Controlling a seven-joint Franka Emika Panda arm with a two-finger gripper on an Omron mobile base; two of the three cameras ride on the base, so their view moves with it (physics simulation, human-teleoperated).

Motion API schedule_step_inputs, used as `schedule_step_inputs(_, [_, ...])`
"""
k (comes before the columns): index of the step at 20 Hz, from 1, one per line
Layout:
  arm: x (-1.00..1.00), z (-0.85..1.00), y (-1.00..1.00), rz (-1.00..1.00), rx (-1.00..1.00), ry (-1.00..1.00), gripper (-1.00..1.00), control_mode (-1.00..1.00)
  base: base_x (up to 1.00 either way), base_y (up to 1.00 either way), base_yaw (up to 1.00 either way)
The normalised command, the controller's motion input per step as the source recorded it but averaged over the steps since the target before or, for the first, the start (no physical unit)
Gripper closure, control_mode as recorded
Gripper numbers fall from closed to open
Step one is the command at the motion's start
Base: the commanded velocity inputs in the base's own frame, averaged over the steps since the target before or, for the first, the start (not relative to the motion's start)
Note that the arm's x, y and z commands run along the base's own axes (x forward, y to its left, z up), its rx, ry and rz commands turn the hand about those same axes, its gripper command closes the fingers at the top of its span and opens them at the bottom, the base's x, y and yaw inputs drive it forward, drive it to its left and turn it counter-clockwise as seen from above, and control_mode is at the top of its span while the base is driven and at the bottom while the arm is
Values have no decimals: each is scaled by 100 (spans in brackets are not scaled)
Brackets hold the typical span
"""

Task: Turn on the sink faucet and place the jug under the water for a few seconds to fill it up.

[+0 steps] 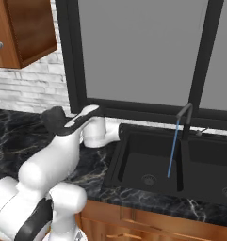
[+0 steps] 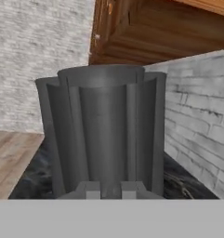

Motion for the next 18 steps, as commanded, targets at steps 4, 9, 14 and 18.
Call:
schedule_step_inputs(4, [-100,51,-32,0,4,0,100,-100,0,0,0])
schedule_step_inputs(9, [-97,39,-60,-5,1,9,100,-100,0,0,0])
schedule_step_inputs(14, [-67,1,-58,-4,0,9,100,-100,0,0,0])
schedule_step_inputs(18, [-3,6,-41,-11,0,12,100,-100,0,0,0])
